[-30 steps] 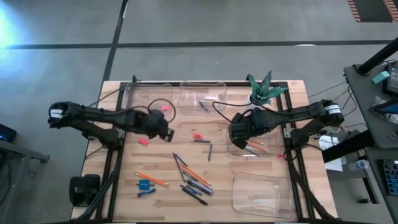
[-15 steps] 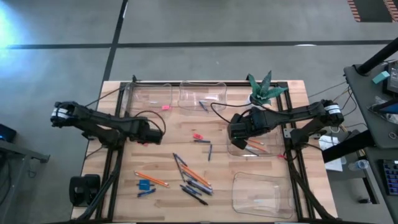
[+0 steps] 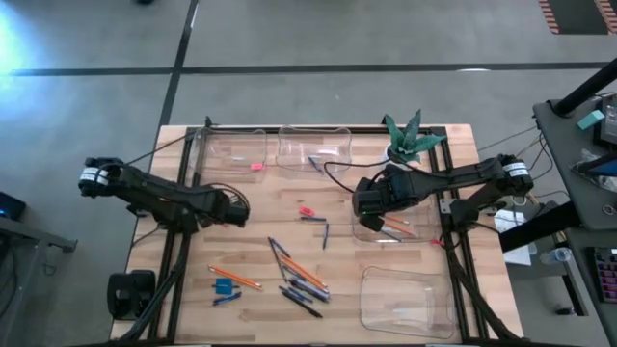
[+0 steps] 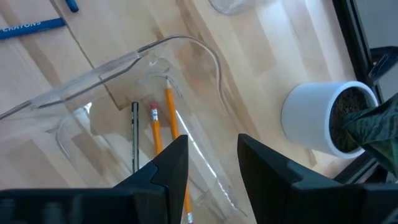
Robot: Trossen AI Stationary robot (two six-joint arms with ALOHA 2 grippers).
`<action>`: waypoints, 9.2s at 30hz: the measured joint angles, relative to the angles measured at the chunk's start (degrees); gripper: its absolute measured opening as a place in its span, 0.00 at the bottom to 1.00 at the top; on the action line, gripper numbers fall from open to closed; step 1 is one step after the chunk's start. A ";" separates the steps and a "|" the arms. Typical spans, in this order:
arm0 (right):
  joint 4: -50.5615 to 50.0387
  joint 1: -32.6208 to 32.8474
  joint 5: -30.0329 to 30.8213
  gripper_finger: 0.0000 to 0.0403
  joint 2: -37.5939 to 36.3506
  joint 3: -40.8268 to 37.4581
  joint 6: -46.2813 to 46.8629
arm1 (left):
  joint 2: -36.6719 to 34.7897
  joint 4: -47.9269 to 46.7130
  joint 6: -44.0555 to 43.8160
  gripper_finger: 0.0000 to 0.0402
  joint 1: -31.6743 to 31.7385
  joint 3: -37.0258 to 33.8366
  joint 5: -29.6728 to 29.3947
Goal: Sort crayons/erasers/pens/pencils in bins
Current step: Put the orange eraser into the top left transparent bin
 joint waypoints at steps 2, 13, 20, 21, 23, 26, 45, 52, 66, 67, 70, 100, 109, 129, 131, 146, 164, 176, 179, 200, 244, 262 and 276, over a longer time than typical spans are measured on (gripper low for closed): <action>0.06 0.00 -0.02 0.32 0.02 0.00 -0.64 | 1.29 1.37 -0.93 0.37 -0.06 -0.34 1.52; 1.22 0.00 -0.04 0.32 0.02 0.00 -3.83 | 9.29 5.90 -4.03 0.37 0.00 -0.22 2.18; 1.21 0.00 -0.06 0.32 0.02 0.00 -4.54 | 11.00 8.01 -2.83 0.37 0.09 -0.22 0.42; 1.21 0.00 -0.05 0.32 0.02 0.00 -4.60 | 10.90 8.42 -1.94 0.37 0.09 -0.35 0.06; 1.22 0.00 -0.06 0.32 0.02 0.00 -4.63 | 10.62 8.53 -0.94 0.37 0.09 -0.26 -0.36; 1.22 0.00 -0.06 0.32 0.02 0.00 -4.65 | 10.35 8.34 -0.52 0.37 0.11 -0.33 -0.47; 1.26 0.02 -0.11 0.32 0.02 0.00 -3.46 | 9.98 7.85 26.47 0.21 0.13 -0.49 -2.46; 1.27 0.02 -0.13 0.32 0.02 0.00 -1.23 | 9.96 7.50 34.96 0.30 0.13 -0.54 -3.24; 2.51 0.02 -0.33 0.32 0.02 0.00 0.01 | 9.98 10.09 53.59 0.31 0.13 -0.65 -6.83; 2.89 0.02 -0.34 0.32 0.02 0.00 0.02 | 9.98 10.21 53.92 0.29 0.13 -0.65 -6.82; 3.68 0.04 -0.35 0.32 0.02 0.00 0.61 | 9.98 10.77 53.99 0.22 0.13 -0.65 -6.66; 8.08 -0.09 -0.31 0.32 0.02 0.00 10.13 | -8.76 10.58 72.27 0.04 5.67 19.23 -29.34; 19.45 -0.09 -0.33 0.32 0.02 0.00 9.82 | -5.27 11.29 73.29 0.04 26.05 15.61 -21.40; 30.89 -0.11 -1.15 0.33 6.71 0.02 13.95 | 7.35 21.69 82.37 0.07 35.78 13.44 -17.42; 30.93 -0.28 -1.67 0.34 7.29 0.02 14.30 | 6.52 21.64 82.43 0.10 35.78 13.76 -17.48; 30.76 -1.36 -2.10 0.49 12.89 9.94 11.13 | -5.01 25.07 83.50 0.32 35.56 15.73 -14.02; 12.82 -5.61 -9.28 0.48 32.20 30.03 3.21 | -20.40 50.83 89.03 0.32 11.31 15.26 -6.82; 12.30 -7.51 -12.59 0.48 41.08 40.65 1.52 | -21.84 63.71 95.52 0.32 4.42 15.38 -6.27; 12.19 -7.99 -15.03 0.48 42.17 41.10 1.84 | -23.13 63.82 96.00 0.32 4.44 15.42 -5.46; 13.83 -8.95 -13.84 0.61 43.12 34.86 3.96 | -26.82 64.51 101.91 0.32 4.48 15.31 -1.80; 24.61 -9.62 -16.92 0.23 42.89 26.40 6.37 | -24.81 66.45 101.32 0.32 4.44 15.31 -3.07; 23.59 -9.31 -18.11 0.15 36.66 26.16 6.05 | -24.86 66.09 101.23 0.32 4.48 15.31 -3.05; 21.88 -5.21 -0.09 0.15 17.46 26.32 -1.40 | -24.02 64.34 98.28 0.32 4.50 13.19 -3.54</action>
